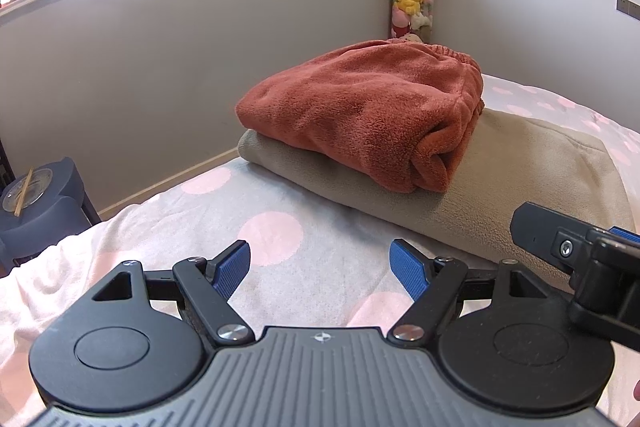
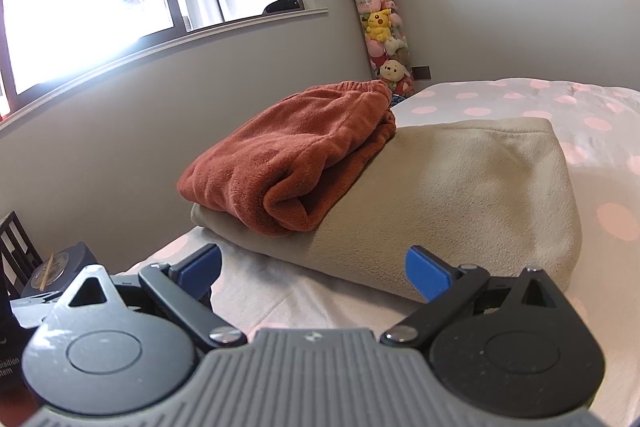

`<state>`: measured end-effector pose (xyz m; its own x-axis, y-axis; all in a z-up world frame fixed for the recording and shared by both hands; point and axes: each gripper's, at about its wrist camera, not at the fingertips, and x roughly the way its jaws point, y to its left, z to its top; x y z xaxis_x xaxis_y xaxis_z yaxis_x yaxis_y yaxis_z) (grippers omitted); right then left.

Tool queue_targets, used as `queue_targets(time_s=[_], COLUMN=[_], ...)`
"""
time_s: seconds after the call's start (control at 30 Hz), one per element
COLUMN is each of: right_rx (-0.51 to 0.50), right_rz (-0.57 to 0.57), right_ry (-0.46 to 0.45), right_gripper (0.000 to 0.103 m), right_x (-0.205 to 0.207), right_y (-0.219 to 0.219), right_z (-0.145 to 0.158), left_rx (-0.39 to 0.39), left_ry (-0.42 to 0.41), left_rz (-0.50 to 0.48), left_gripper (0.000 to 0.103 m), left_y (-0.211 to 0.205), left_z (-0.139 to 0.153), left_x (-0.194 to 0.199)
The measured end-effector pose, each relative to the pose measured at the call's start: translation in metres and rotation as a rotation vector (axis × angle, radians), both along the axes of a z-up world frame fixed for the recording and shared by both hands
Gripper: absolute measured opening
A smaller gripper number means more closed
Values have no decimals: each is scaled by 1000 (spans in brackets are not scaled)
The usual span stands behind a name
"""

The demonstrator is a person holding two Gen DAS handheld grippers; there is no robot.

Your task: Fold clothes

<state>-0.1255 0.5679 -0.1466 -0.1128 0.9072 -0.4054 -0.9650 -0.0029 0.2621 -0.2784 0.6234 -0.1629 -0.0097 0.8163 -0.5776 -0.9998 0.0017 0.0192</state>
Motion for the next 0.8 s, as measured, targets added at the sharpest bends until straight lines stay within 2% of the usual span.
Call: queue_targets(time_s=[0.8], right_rx=[-5], right_rz=[7], right_ry=[-5], right_gripper=[99], right_x=[-1], right_y=[0], right_z=[0], left_rx=[-2], left_ry=[17], left_rz=[-19], left_gripper=[76], left_y=[1], left_z=[-1], left_x=[3])
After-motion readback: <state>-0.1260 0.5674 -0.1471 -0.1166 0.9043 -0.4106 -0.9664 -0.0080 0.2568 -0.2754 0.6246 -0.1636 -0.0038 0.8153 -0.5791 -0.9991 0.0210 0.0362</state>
